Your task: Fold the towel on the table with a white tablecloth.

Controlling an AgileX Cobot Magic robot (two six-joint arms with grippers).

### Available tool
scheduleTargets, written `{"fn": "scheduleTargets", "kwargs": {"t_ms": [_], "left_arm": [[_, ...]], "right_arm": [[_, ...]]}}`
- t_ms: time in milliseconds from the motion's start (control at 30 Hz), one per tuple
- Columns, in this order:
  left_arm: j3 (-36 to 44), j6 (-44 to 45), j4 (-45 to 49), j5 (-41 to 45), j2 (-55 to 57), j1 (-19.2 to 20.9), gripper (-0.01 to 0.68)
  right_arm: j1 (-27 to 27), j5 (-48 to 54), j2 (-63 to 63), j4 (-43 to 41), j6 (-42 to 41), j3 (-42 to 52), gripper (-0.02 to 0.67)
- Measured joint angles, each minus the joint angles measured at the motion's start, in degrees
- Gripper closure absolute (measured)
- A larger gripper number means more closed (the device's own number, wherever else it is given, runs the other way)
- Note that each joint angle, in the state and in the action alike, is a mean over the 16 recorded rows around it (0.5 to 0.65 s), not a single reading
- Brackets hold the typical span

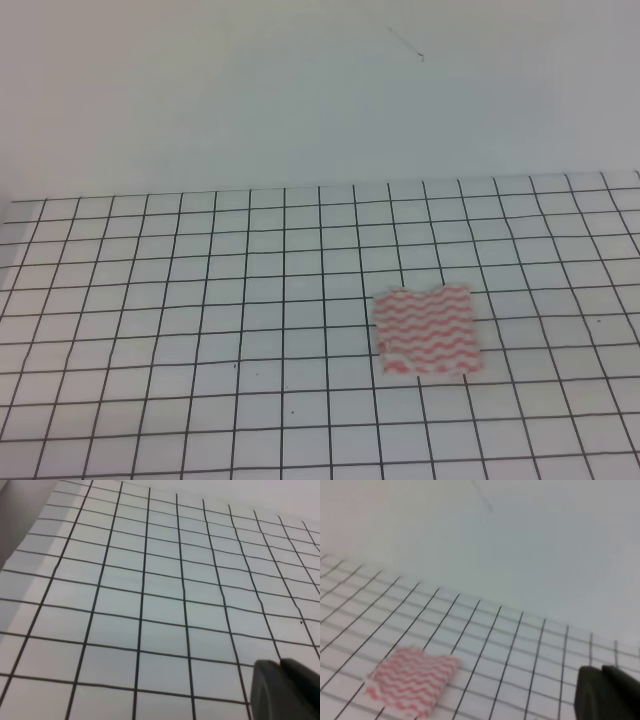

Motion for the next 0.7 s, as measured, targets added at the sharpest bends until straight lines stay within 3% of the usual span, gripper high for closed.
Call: {"fn": "scheduleTargets", "kwargs": {"t_ms": [333, 533, 700], "left_arm": [[0.00, -0.03, 0.00, 0.08, 0.00, 0.00, 0.674], [0.05, -0.02, 0.02, 0.06, 0.02, 0.00, 0.674], [0.05, -0.03, 0.02, 0.08, 0.03, 0.00, 0.674]], "right_arm": [[-2.52, -11.88, -13.39, -12.53, 16.11, 18.37, 0.650], [-3.91, -9.69, -17.04, -19.36, 24.32, 23.45, 0.650], [-4.21, -6.57, -17.60, -20.83, 26.44, 24.52, 0.650]]}}
